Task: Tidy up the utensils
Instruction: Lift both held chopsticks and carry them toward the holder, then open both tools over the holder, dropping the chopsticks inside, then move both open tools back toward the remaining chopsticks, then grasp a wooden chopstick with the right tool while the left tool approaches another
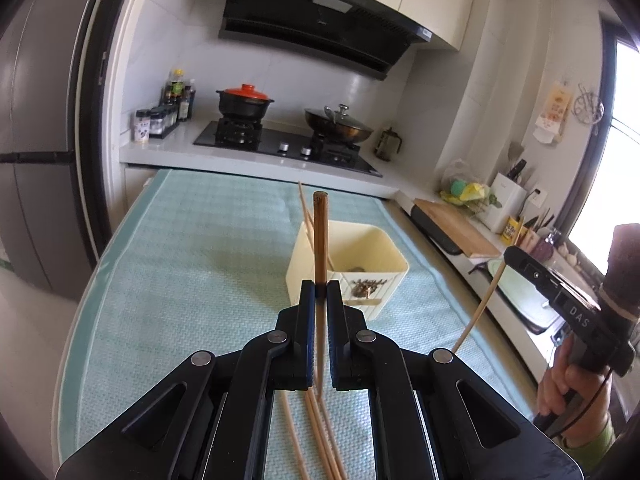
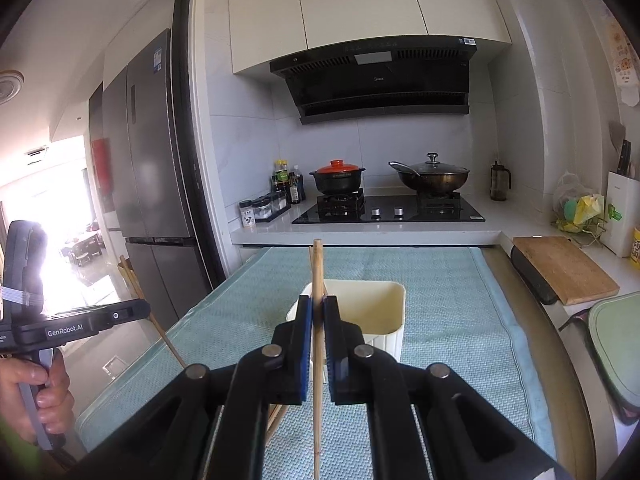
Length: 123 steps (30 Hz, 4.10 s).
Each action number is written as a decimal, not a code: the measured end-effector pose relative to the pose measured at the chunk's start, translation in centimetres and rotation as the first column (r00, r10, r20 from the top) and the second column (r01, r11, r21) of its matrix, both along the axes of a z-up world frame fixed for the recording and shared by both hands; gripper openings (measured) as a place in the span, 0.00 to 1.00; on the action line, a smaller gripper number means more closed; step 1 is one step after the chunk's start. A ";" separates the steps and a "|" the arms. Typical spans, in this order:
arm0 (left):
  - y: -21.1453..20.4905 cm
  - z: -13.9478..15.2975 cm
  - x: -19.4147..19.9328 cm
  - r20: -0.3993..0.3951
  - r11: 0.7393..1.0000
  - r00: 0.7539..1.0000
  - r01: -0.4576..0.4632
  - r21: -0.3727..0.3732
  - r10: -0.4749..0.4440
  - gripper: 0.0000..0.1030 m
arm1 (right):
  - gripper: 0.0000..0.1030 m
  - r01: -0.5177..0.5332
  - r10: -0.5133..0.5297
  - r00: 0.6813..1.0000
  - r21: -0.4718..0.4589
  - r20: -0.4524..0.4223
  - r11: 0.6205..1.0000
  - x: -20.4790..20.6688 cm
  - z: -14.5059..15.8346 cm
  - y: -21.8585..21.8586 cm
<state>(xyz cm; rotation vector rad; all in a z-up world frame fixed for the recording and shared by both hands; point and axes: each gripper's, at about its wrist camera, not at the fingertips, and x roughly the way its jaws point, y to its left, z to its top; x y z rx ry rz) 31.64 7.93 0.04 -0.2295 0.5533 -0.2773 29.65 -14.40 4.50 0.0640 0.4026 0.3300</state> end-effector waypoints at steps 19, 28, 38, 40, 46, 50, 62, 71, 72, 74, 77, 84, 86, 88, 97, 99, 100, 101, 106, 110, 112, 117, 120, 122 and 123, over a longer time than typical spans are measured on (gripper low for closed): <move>-4.6 7.5 14.4 0.075 0.999 0.996 0.050 0.004 -0.050 0.03 | 0.06 0.026 -0.021 0.987 -0.029 0.162 0.999 11.6 6.9 0.8; -8.3 1.5 21.6 -0.094 0.995 0.992 0.084 0.050 -0.079 0.03 | 0.06 0.000 -0.001 1.000 -0.063 -0.024 0.998 19.7 0.3 1.1; -8.5 -1.4 22.9 -0.189 0.995 0.981 0.061 0.075 -0.045 0.41 | 0.21 0.046 -0.057 0.965 -0.047 -0.258 0.998 23.2 -5.0 -0.8; -7.3 0.2 21.4 -0.157 0.996 0.987 0.042 0.082 -0.028 0.57 | 0.29 0.054 -0.062 0.971 -0.040 -0.233 0.998 22.2 -3.6 -1.1; -3.4 4.8 12.6 -0.093 0.977 0.995 0.049 0.207 -0.030 0.83 | 0.34 -0.010 -0.006 0.988 -0.106 -0.152 0.994 15.2 1.1 -1.0; -0.8 5.5 4.5 -0.040 0.931 0.999 0.006 0.364 0.009 0.94 | 0.34 -0.075 0.053 0.984 -0.129 -0.168 0.989 8.9 1.2 -1.7; 0.7 -10.6 -11.2 -0.243 0.963 0.952 -0.127 0.238 0.186 0.96 | 0.34 0.000 -0.057 0.949 -0.181 -0.310 0.983 -7.7 -11.8 -1.3; -1.1 -13.3 -11.8 -0.272 0.962 0.939 -0.149 0.229 0.210 0.96 | 0.34 -0.053 -0.028 0.935 -0.215 -0.354 0.975 -10.9 -15.8 1.2; -0.8 -13.4 -11.8 -0.272 0.961 0.937 -0.158 0.227 0.218 0.96 | 0.34 -0.054 -0.023 0.935 -0.207 -0.353 0.977 -10.8 -15.7 1.4; -0.4 -13.5 -11.7 -0.273 0.958 0.933 -0.175 0.227 0.235 0.96 | 0.34 -0.065 -0.010 0.936 -0.204 -0.351 0.977 -10.9 -15.7 1.8; 0.0 -13.7 -11.6 -0.276 0.953 0.927 -0.190 0.234 0.253 0.96 | 0.34 -0.086 0.005 0.937 -0.214 -0.350 0.973 -11.0 -15.8 2.4; 0.4 -14.4 -11.4 -0.289 0.947 0.919 -0.200 0.250 0.270 0.96 | 0.34 -0.116 0.027 0.924 -0.213 -0.382 0.970 -10.7 -16.8 3.5; 0.6 -14.6 -11.3 -0.289 0.946 0.916 -0.206 0.251 0.277 0.96 | 0.34 -0.133 0.038 0.919 -0.216 -0.392 0.967 -10.3 -16.9 4.0; 0.9 -14.7 -11.3 -0.293 0.947 0.913 -0.215 0.239 0.282 0.96 | 0.34 -0.151 0.055 0.913 -0.209 -0.405 0.966 -9.5 -16.8 4.6; 1.7 -14.6 -11.8 -0.289 0.945 0.909 -0.241 0.221 0.299 0.96 | 0.27 -0.211 0.125 0.877 -0.137 -0.463 0.968 -3.2 -18.0 9.5; 2.1 -14.7 -12.0 -0.289 0.941 0.905 -0.251 0.225 0.311 0.96 | 0.23 -0.207 0.122 0.859 -0.119 -0.498 0.971 -1.9 -19.1 10.1; 2.3 -14.7 -12.1 -0.289 0.939 0.903 -0.257 0.228 0.317 0.96 | 0.21 -0.200 0.113 0.852 -0.117 -0.512 0.973 -1.5 -19.6 10.4; 2.5 -14.8 -12.2 -0.289 0.937 0.900 -0.264 0.230 0.325 0.96 | 0.20 -0.194 0.107 0.848 -0.115 -0.519 0.974 -1.2 -20.0 10.7; 3.4 -15.4 -12.3 -0.304 0.931 0.888 -0.285 0.227 0.346 0.96 | 0.19 -0.201 0.099 0.835 -0.133 -0.541 0.970 -0.7 -21.1 11.8; 3.6 -15.9 -12.0 -0.320 0.932 0.882 -0.285 0.223 0.346 0.96 | 0.19 -0.228 0.099 0.838 -0.181 -0.536 0.957 -0.7 -21.3 13.0; 3.4 -16.1 -11.8 -0.328 0.935 0.882 -0.276 0.222 0.338 0.96 | 0.16 -0.222 0.070 0.850 -0.234 -0.523 0.947 -0.4 -21.3 13.4; 2.8 -16.3 -11.9 -0.325 0.935 0.886 -0.259 0.243 0.331 0.96 | 0.12 -0.117 -0.010 0.853 -0.209 -0.522 0.971 -0.2 -21.2 10.4; 2.8 -16.4 -11.8 -0.328 0.933 0.884 -0.260 0.249 0.334 0.96 | 0.12 -0.009 -0.094 0.851 -0.194 -0.517 0.981 -0.9 -21.1 6.7; 2.7 -16.5 -11.7 -0.331 0.933 0.882 -0.261 0.249 0.335 0.96 | 0.12 0.106 -0.196 0.825 -0.195 -0.531 0.975 -1.4 -21.3 3.3; 2.7 -16.5 -11.6 -0.332 0.933 0.882 -0.258 0.249 0.333 0.96 | 0.12 0.151 -0.226 0.820 -0.182 -0.526 0.972 -1.8 -21.2 1.6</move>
